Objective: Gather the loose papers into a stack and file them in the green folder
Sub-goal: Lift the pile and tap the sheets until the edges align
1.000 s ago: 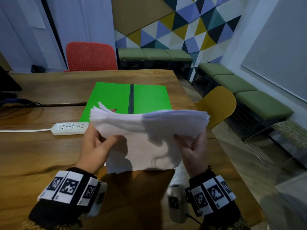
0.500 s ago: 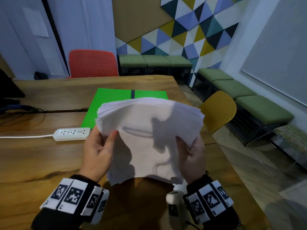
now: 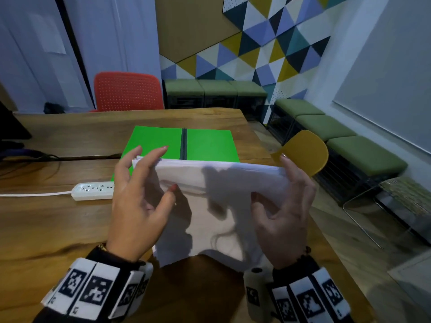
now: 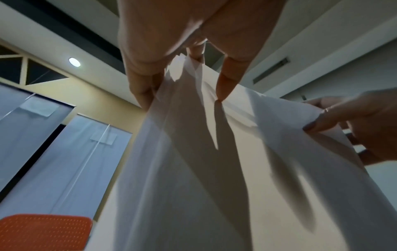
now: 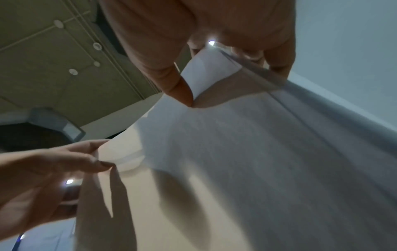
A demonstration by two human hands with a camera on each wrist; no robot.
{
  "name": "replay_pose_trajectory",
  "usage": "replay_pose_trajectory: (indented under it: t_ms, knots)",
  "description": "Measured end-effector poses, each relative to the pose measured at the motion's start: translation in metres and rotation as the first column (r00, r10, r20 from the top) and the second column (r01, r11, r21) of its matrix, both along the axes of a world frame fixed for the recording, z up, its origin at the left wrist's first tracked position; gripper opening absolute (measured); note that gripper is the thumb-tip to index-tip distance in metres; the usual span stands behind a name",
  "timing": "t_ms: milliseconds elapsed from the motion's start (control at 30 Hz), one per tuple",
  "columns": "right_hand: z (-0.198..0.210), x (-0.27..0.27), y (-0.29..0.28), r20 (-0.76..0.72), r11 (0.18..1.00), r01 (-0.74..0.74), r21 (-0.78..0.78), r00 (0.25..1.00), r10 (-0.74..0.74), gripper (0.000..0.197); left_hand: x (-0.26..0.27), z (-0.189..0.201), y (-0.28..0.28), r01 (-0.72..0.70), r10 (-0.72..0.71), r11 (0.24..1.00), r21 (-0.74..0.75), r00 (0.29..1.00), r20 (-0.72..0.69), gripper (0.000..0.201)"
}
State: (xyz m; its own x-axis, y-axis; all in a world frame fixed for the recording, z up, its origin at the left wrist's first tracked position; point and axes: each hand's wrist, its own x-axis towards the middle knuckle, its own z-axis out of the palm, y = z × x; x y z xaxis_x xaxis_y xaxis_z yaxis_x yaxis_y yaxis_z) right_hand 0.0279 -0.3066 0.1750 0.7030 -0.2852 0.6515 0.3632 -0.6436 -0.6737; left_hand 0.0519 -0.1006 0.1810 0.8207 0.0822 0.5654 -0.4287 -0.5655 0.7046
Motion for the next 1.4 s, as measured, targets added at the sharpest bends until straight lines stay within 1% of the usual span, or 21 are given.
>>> replay_pose_trajectory:
  t_ms: [133,400,467,533,600,633,667,700,767,800,833,900,967,1033,1067,1100,1167,1233,1300,1367,1400]
  knots:
    - [0.000,-0.003,0.003,0.027,0.998,-0.035,-0.049,0.999,0.036,0.055,-0.001,0.001,-0.001,0.020,-0.020,0.999,0.036,1.000,0.002,0.060]
    - [0.002,-0.002,-0.005,0.031,0.983,-0.136,0.120,0.991,0.134,0.061,0.004,0.000,0.005,0.099,-0.098,0.995,-0.017,0.995,0.028,0.053]
    - [0.002,-0.002,-0.007,0.025,0.953,-0.153,0.263,0.988,0.151,0.075,0.006,-0.001,0.008,0.093,-0.091,0.993,-0.076,0.995,0.032,0.053]
    - [-0.003,0.003,-0.016,0.010,0.906,-0.191,0.377,0.979,0.202,0.088,0.007,0.000,0.011,0.152,-0.149,0.970,-0.192,0.988,0.032,0.064]
    - [-0.012,0.013,-0.026,-0.049,0.863,-0.251,0.439,0.952,0.302,0.087,0.010,-0.006,0.016,0.229,-0.260,0.893,-0.387,0.965,-0.030,0.089]
    - [-0.018,0.018,-0.030,-0.080,0.842,-0.278,0.462,0.933,0.352,0.078,0.010,-0.009,0.018,0.235,-0.317,0.842,-0.485,0.944,-0.093,0.095]
    - [-0.023,0.023,-0.032,-0.101,0.820,-0.288,0.494,0.918,0.383,0.064,0.013,-0.015,0.021,0.217,-0.357,0.817,-0.534,0.918,-0.173,0.092]
    - [-0.027,0.026,-0.032,-0.111,0.810,-0.288,0.511,0.912,0.394,0.047,0.015,-0.020,0.021,0.223,-0.397,0.815,-0.534,0.887,-0.234,0.078]
    - [-0.029,0.028,-0.027,-0.087,0.826,-0.313,0.469,0.914,0.396,0.028,0.017,-0.027,0.014,0.211,-0.358,0.864,-0.457,0.895,-0.265,0.021]
    - [-0.027,0.027,-0.024,-0.052,0.833,-0.335,0.441,0.917,0.396,0.023,0.017,-0.028,0.010,0.178,-0.308,0.878,-0.444,0.920,-0.242,0.004]
    - [-0.024,0.026,-0.021,-0.008,0.836,-0.355,0.419,0.919,0.395,0.020,0.018,-0.029,0.006,0.159,-0.270,0.883,-0.441,0.942,-0.200,0.013]
    - [-0.020,0.025,-0.020,0.068,0.839,-0.385,0.384,0.918,0.390,0.020,0.018,-0.026,0.005,0.161,-0.259,0.861,-0.482,0.955,-0.144,0.012]
    - [-0.028,0.024,-0.021,0.050,0.836,-0.379,0.396,0.918,0.393,0.028,0.018,-0.029,0.009,0.185,-0.303,0.855,-0.484,0.936,-0.178,0.015]
    - [-0.044,0.023,-0.023,-0.041,0.847,-0.341,0.408,0.920,0.390,0.044,0.016,-0.041,0.011,0.210,-0.353,0.878,-0.430,0.890,-0.287,0.015]
    - [-0.051,0.022,-0.023,-0.082,0.867,-0.314,0.387,0.925,0.372,0.048,0.014,-0.049,0.010,0.217,-0.344,0.907,-0.361,0.876,-0.337,0.013]
    - [-0.056,0.022,-0.022,-0.109,0.886,-0.288,0.363,0.932,0.347,0.049,0.013,-0.056,0.010,0.210,-0.305,0.939,-0.272,0.875,-0.376,0.022]
    - [-0.061,0.023,-0.020,-0.143,0.915,-0.238,0.327,0.944,0.297,0.048,0.016,-0.062,0.011,0.188,-0.202,0.979,-0.075,0.912,-0.358,0.047]
    - [-0.058,0.024,-0.016,-0.148,0.915,-0.213,0.343,0.949,0.277,0.043,0.022,-0.057,0.013,0.167,-0.146,0.985,0.038,0.934,-0.326,0.038]
    - [-0.058,0.022,-0.013,-0.168,0.919,-0.183,0.348,0.953,0.253,0.052,0.026,-0.053,0.016,0.166,-0.158,0.986,-0.012,0.912,-0.378,0.037]
    - [-0.068,0.020,-0.015,-0.279,0.948,-0.062,0.313,0.948,0.154,0.083,0.027,-0.055,0.021,0.112,-0.111,0.994,-0.016,0.939,-0.325,0.030]
    - [-0.077,0.017,-0.019,-0.352,0.951,0.018,0.308,0.931,0.097,0.097,0.025,-0.054,0.019,0.098,-0.125,0.990,-0.099,0.936,-0.329,0.022]
